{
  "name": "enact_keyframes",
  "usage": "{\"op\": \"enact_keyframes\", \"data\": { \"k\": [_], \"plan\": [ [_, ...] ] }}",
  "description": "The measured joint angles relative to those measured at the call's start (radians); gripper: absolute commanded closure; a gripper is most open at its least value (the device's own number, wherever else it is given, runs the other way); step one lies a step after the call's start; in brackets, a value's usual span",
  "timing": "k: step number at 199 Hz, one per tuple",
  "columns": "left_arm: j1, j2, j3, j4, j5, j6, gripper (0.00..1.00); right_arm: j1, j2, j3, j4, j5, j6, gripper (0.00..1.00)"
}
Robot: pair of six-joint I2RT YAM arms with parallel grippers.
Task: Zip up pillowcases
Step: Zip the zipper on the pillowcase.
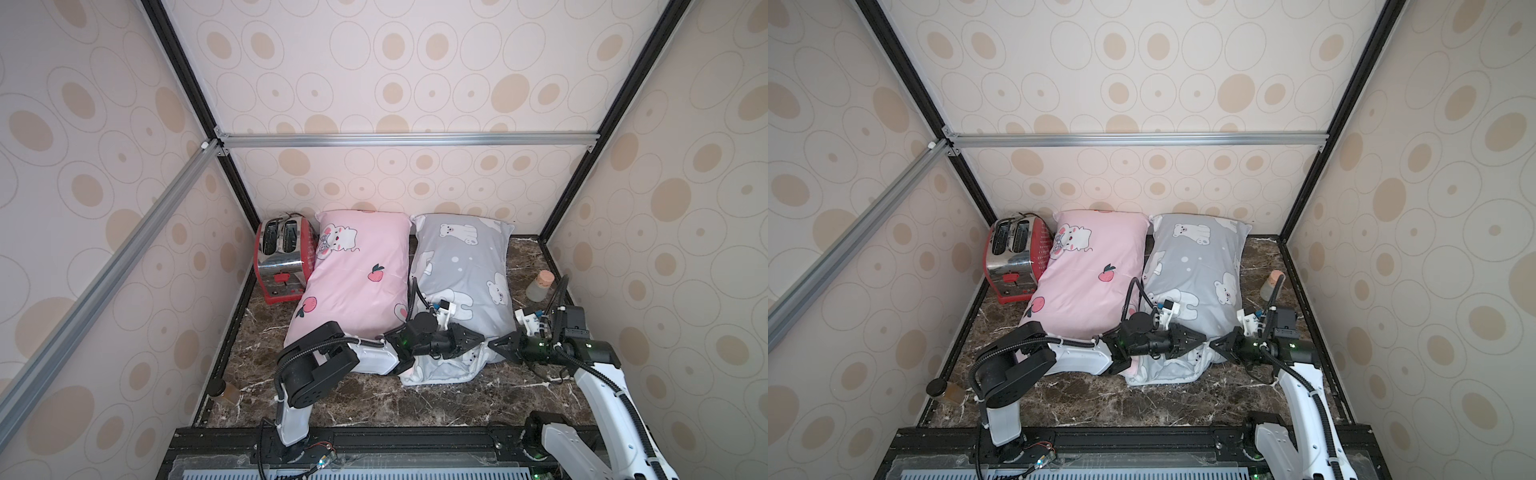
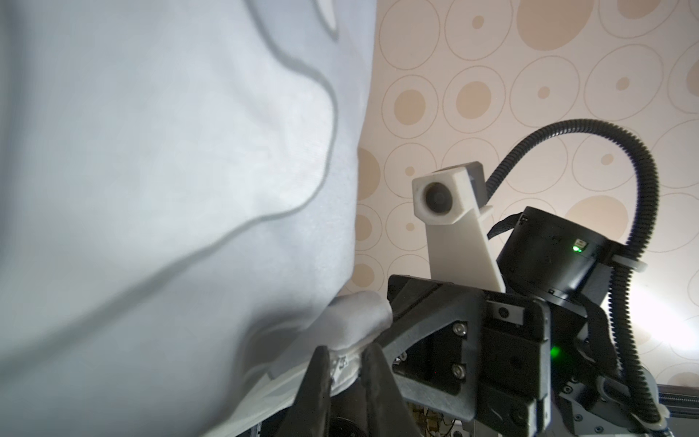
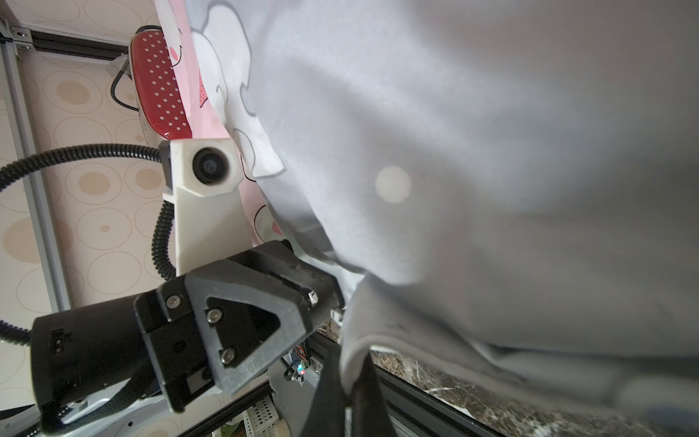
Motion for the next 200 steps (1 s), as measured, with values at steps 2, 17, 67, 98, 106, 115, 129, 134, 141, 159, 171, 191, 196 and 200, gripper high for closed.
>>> {"op": "enact_keyframes", "data": {
  "k": [2, 17, 67, 98, 106, 115, 129, 134, 141, 159, 171, 191, 196, 200],
  "plan": [
    [0.0, 0.002, 0.0, 0.0, 0.0, 0.0, 0.8, 0.0, 0.0, 0.0, 0.0, 0.0, 0.0, 1.0],
    [-0.001, 0.013, 0.0, 0.0, 0.0, -0.001, 0.8, -0.001, 0.0, 0.0, 0.0, 0.0, 0.0, 1.0],
    [-0.002, 0.022, 0.0, 0.006, 0.0, -0.006, 0.79, -0.004, 0.0, 0.0, 0.0, 0.002, -0.001, 1.0],
    [-0.002, 0.022, 0.0, 0.01, 0.0, -0.014, 0.78, -0.005, 0.0, 0.0, -0.001, 0.002, -0.002, 1.0],
    [-0.002, 0.022, 0.0, 0.012, 0.0, -0.016, 0.77, -0.005, 0.0, 0.0, 0.0, 0.002, -0.004, 1.0],
    [-0.002, 0.022, 0.001, 0.014, 0.0, -0.018, 0.77, -0.005, 0.0, 0.0, 0.0, 0.002, -0.005, 1.0],
    [-0.002, 0.023, 0.002, 0.018, -0.001, -0.022, 0.77, -0.005, 0.0, 0.0, 0.0, 0.002, -0.005, 1.0],
    [-0.002, 0.024, 0.002, 0.021, -0.001, -0.024, 0.77, -0.005, 0.0, 0.0, 0.0, 0.002, -0.005, 1.0],
    [-0.002, 0.026, 0.003, 0.025, -0.001, -0.026, 0.77, -0.005, 0.0, 0.0, 0.0, 0.002, -0.005, 1.0],
    [-0.002, 0.037, 0.013, 0.032, -0.002, -0.032, 0.78, -0.005, 0.0, -0.003, 0.0, 0.002, -0.006, 1.0],
    [-0.002, 0.042, 0.015, 0.037, -0.002, -0.034, 0.79, -0.005, 0.0, -0.005, 0.0, 0.002, -0.007, 1.0],
    [-0.002, 0.042, 0.015, 0.038, -0.002, -0.035, 0.8, -0.005, 0.001, -0.006, -0.004, 0.006, -0.014, 1.0],
    [-0.002, 0.042, 0.015, 0.038, -0.003, -0.035, 0.8, -0.005, 0.001, -0.006, -0.005, 0.009, -0.016, 1.0],
    [-0.003, 0.042, 0.015, 0.039, -0.004, -0.036, 0.81, -0.005, 0.002, -0.006, -0.007, 0.011, -0.017, 1.0]
  ]
}}
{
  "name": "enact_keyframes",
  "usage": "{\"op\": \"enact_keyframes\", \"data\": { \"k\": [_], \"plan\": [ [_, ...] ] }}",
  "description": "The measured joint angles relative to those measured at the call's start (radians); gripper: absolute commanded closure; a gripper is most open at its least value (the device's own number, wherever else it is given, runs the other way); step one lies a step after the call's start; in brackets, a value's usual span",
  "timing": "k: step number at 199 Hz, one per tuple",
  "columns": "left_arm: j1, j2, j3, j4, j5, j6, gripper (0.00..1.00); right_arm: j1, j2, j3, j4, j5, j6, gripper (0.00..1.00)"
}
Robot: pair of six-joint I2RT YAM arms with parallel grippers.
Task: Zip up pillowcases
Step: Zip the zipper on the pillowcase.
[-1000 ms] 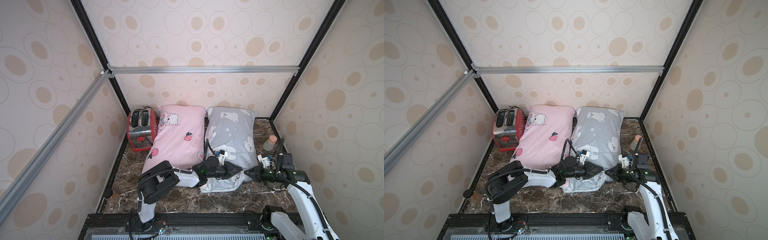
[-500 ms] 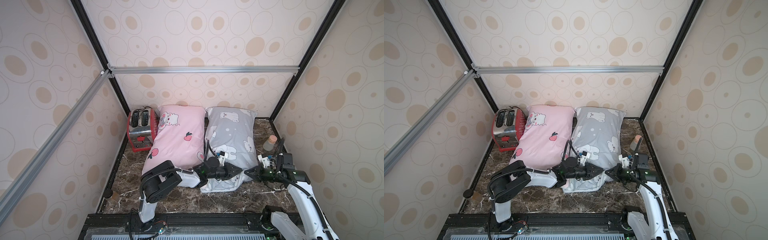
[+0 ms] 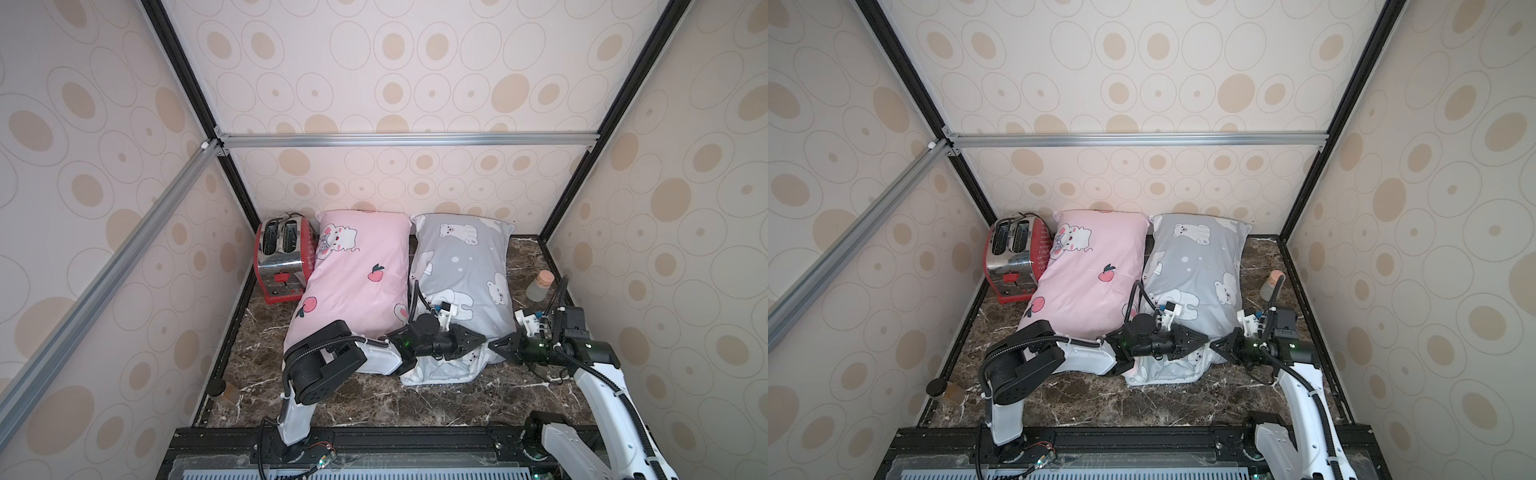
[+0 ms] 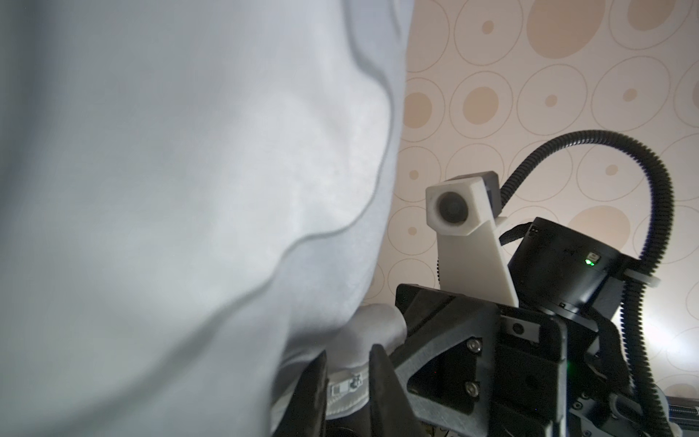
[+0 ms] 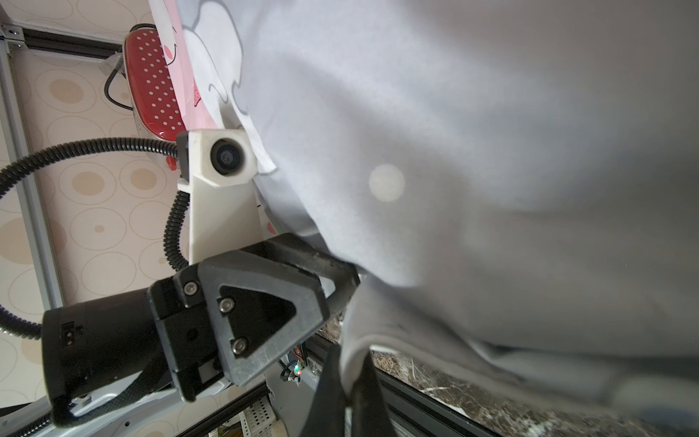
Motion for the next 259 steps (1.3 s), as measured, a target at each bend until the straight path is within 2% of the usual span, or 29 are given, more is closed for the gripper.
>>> {"op": "enact_keyframes", "data": {
  "k": [42, 76, 92, 192, 259],
  "plan": [
    [0.0, 0.0, 0.0, 0.006, -0.001, -0.002, 0.82, -0.002, 0.001, 0.0, -0.006, 0.018, -0.01, 1.0],
    [0.0, 0.0, 0.0, 0.008, -0.001, -0.003, 0.68, -0.004, 0.001, 0.0, -0.002, 0.01, -0.009, 1.0],
    [0.0, 0.002, 0.0, 0.014, -0.002, -0.01, 0.66, -0.006, 0.0, 0.0, 0.0, 0.003, -0.008, 1.0],
    [-0.021, 0.019, 0.0, 0.054, -0.007, -0.028, 0.69, -0.014, 0.019, -0.002, 0.03, -0.011, -0.007, 1.0],
    [-0.021, 0.019, -0.003, 0.058, -0.016, -0.037, 0.71, -0.015, 0.024, -0.002, 0.015, 0.03, -0.037, 1.0]
  ]
}}
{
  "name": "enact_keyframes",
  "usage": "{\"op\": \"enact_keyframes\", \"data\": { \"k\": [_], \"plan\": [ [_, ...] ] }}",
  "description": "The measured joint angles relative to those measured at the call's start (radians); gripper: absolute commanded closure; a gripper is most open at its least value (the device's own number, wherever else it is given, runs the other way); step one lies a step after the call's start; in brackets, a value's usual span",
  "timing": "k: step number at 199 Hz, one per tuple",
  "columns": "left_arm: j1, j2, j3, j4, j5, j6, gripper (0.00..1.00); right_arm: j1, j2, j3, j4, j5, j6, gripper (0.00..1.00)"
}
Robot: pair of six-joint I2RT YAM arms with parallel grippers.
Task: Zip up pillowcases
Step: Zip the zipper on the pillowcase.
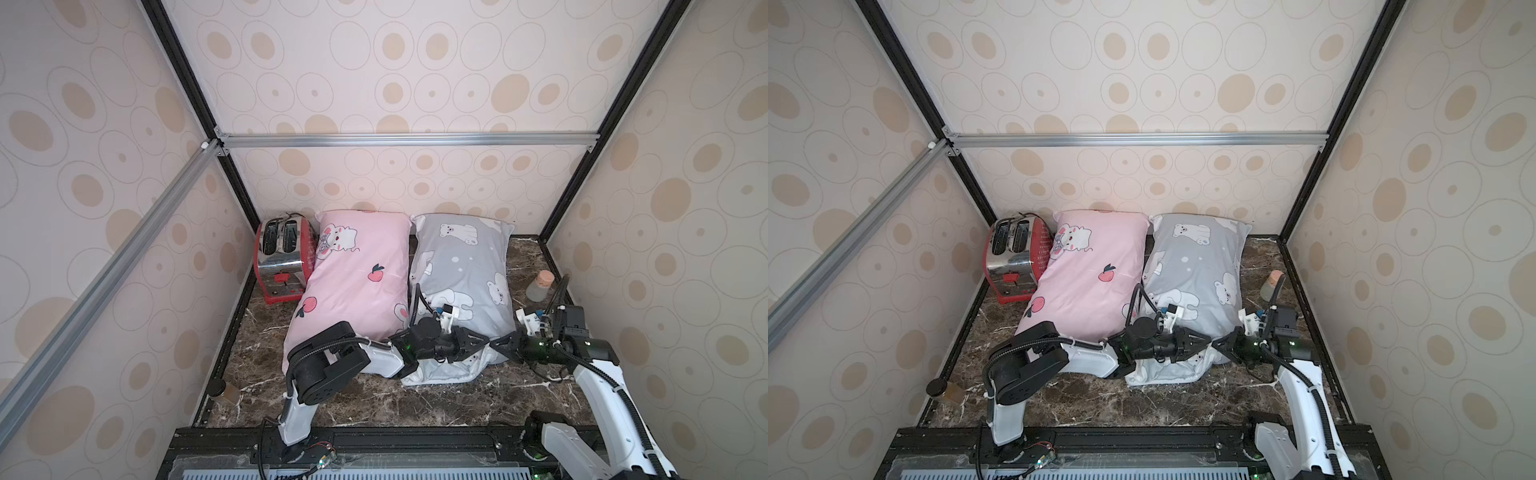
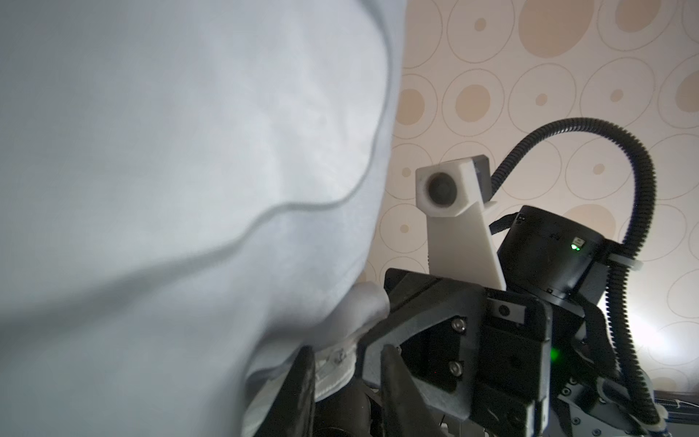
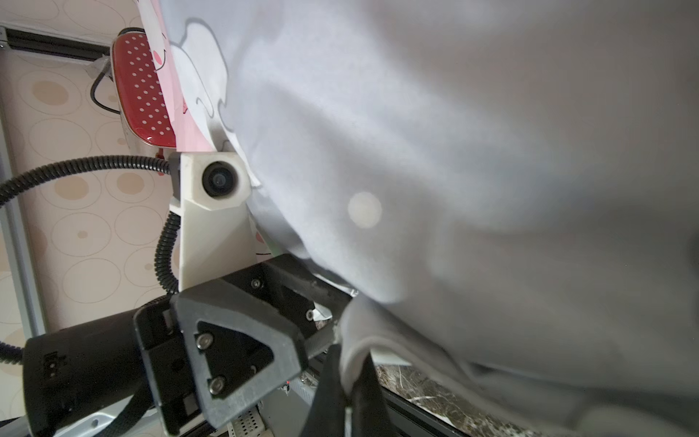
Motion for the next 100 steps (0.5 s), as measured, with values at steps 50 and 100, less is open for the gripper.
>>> {"op": "enact_keyframes", "data": {
  "k": [50, 100],
  "plan": [
    [0.0, 0.003, 0.0, 0.019, -0.007, -0.011, 0.71, 0.0, -0.005, -0.006, -0.019, 0.026, -0.011, 1.0],
    [-0.001, 0.016, 0.0, 0.03, -0.007, -0.013, 0.72, 0.0, -0.005, -0.006, -0.022, 0.029, -0.015, 1.0]
  ]
}}
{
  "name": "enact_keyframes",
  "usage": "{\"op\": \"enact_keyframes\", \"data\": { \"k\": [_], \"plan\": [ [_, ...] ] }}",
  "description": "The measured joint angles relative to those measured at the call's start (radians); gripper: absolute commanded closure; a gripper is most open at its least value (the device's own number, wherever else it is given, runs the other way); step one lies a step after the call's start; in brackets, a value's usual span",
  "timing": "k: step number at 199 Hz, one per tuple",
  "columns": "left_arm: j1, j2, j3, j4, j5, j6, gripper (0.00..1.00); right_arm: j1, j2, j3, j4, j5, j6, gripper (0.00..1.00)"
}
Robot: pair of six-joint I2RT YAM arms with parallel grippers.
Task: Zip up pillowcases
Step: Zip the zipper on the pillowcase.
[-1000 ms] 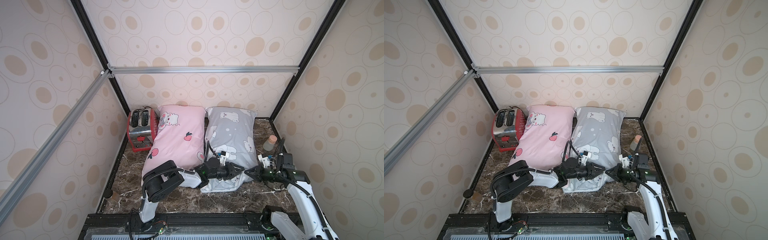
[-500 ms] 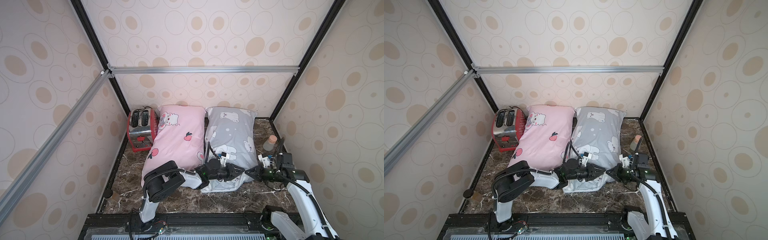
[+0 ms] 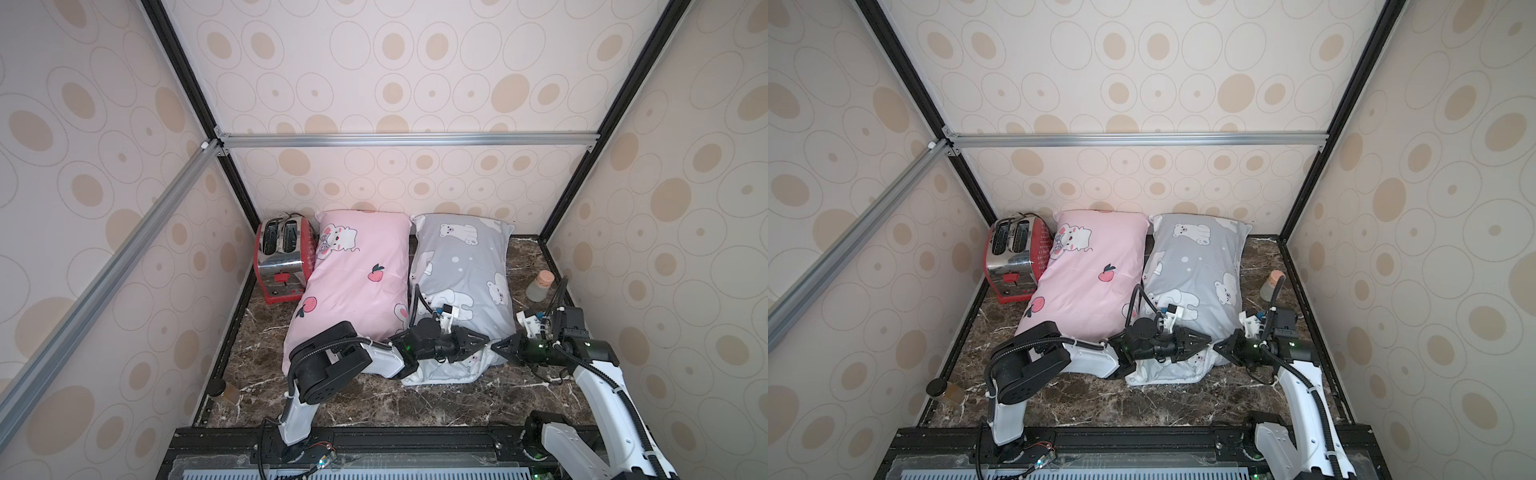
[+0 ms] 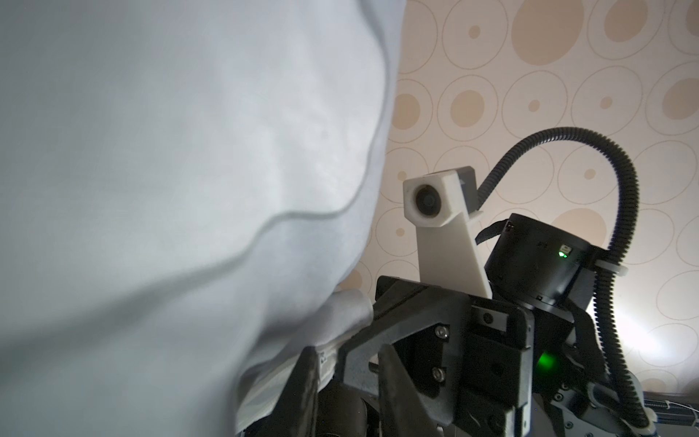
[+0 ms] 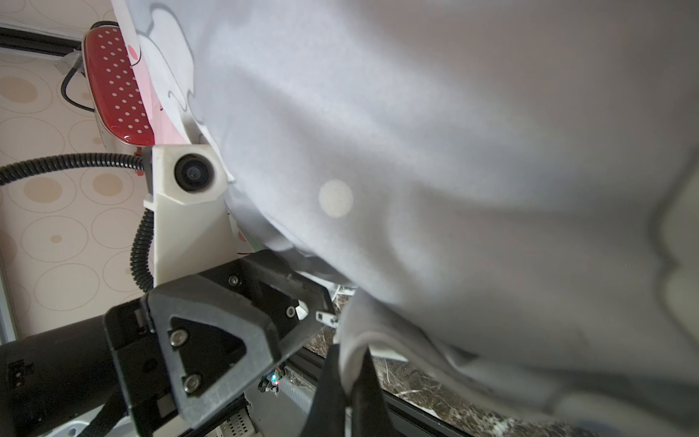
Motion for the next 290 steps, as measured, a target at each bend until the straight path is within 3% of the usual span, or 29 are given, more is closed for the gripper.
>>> {"op": "enact_keyframes", "data": {
  "k": [153, 233, 290],
  "plan": [
    [-0.002, 0.025, 0.016, -0.003, 0.0, 0.0, 0.85, 0.0, 0.0, 0.0, 0.006, -0.005, 0.0, 1.0],
    [-0.004, 0.042, 0.027, -0.006, -0.002, 0.003, 1.0, 0.0, -0.014, 0.0, 0.005, -0.008, 0.0, 1.0],
    [-0.007, 0.039, 0.028, -0.037, -0.004, 0.038, 1.0, 0.0, -0.032, 0.002, -0.018, 0.004, 0.0, 1.0]
  ]
}}
